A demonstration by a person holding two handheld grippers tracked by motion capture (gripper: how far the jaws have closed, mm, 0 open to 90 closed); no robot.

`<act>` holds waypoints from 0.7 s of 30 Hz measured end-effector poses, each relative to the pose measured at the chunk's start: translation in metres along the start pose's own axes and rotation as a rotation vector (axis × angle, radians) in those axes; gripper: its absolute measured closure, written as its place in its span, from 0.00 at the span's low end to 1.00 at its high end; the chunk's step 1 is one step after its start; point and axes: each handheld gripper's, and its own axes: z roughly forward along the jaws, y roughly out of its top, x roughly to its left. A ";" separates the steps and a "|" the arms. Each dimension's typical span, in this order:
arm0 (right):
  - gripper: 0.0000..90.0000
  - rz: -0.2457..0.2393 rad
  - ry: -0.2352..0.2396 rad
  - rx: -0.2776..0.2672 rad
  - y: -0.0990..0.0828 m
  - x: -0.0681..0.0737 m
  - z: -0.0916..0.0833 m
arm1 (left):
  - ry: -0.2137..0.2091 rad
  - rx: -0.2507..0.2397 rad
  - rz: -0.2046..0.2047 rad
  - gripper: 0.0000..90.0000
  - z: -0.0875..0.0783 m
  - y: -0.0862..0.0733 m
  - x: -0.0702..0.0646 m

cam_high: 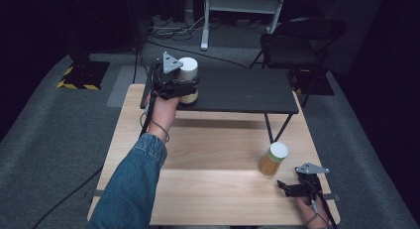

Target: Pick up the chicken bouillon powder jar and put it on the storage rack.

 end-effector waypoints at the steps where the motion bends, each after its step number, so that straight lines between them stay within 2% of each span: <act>1: 0.02 0.000 0.000 0.000 0.000 0.000 0.000 | 0.004 -0.003 0.000 0.20 -0.003 -0.002 0.000; 11: 0.02 0.000 0.000 0.000 0.000 0.000 0.000 | 0.015 -0.017 -0.015 0.19 -0.044 -0.022 0.004; 21: 0.02 0.000 0.000 0.000 0.000 0.000 0.000 | -0.005 -0.023 -0.019 0.19 -0.070 -0.040 -0.001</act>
